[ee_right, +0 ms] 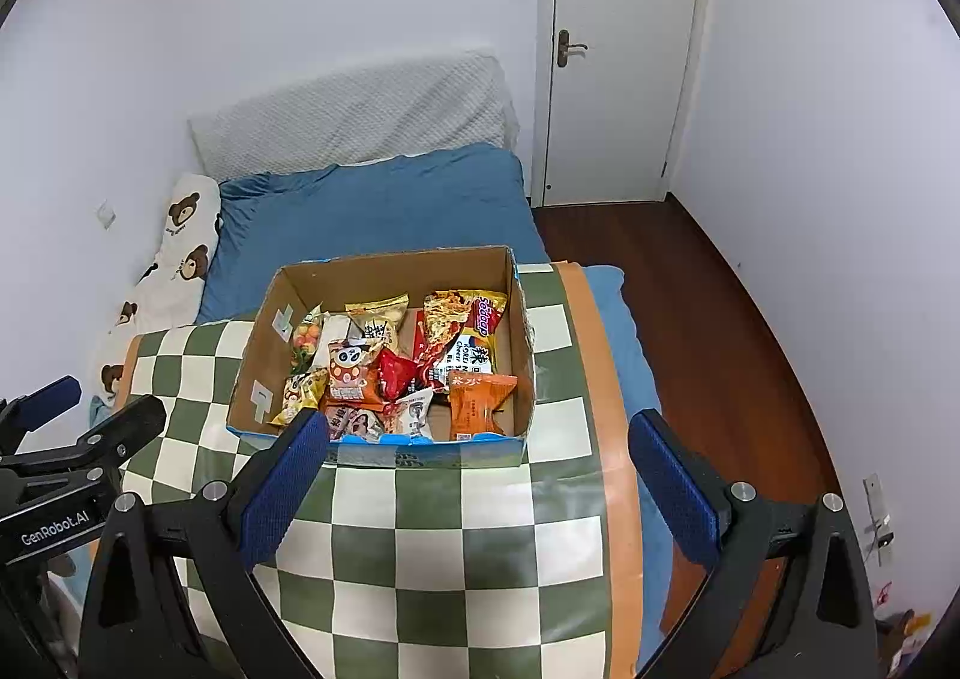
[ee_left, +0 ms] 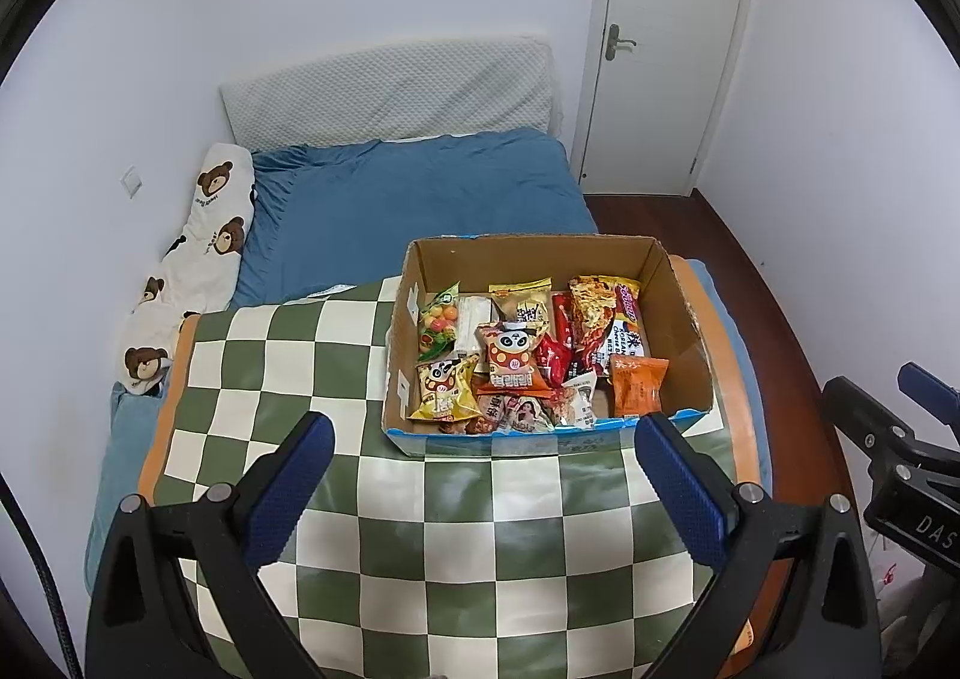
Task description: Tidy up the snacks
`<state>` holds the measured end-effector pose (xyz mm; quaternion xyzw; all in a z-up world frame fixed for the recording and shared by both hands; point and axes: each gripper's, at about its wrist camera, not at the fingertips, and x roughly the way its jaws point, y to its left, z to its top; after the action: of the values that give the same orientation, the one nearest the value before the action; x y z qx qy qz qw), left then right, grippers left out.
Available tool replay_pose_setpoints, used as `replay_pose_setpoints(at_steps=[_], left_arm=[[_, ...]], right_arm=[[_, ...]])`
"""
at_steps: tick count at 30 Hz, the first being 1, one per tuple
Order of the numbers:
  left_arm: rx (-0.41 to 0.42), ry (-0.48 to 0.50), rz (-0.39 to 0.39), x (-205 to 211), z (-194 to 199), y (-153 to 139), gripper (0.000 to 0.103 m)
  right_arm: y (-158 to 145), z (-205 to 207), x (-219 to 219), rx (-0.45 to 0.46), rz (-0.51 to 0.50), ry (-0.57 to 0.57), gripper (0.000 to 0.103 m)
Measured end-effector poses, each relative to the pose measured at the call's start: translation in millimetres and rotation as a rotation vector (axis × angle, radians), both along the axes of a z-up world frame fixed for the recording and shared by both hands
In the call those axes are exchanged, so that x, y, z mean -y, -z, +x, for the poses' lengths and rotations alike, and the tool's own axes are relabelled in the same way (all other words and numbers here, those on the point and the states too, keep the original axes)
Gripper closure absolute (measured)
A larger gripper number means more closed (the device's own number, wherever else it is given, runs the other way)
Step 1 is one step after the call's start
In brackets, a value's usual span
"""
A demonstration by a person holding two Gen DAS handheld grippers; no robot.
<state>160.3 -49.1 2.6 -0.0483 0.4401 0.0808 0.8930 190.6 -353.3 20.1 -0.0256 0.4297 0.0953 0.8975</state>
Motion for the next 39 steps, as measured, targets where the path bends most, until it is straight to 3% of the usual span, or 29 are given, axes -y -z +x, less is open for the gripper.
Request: replay_pose_setpoints(at_steps=[39], left_arm=[[0.005,0.008,-0.002,8.0,-6.0,-5.3,0.0]], right_arm=[[-11.4,-10.2,1.6,0.0,0.021,-0.003,0.001]])
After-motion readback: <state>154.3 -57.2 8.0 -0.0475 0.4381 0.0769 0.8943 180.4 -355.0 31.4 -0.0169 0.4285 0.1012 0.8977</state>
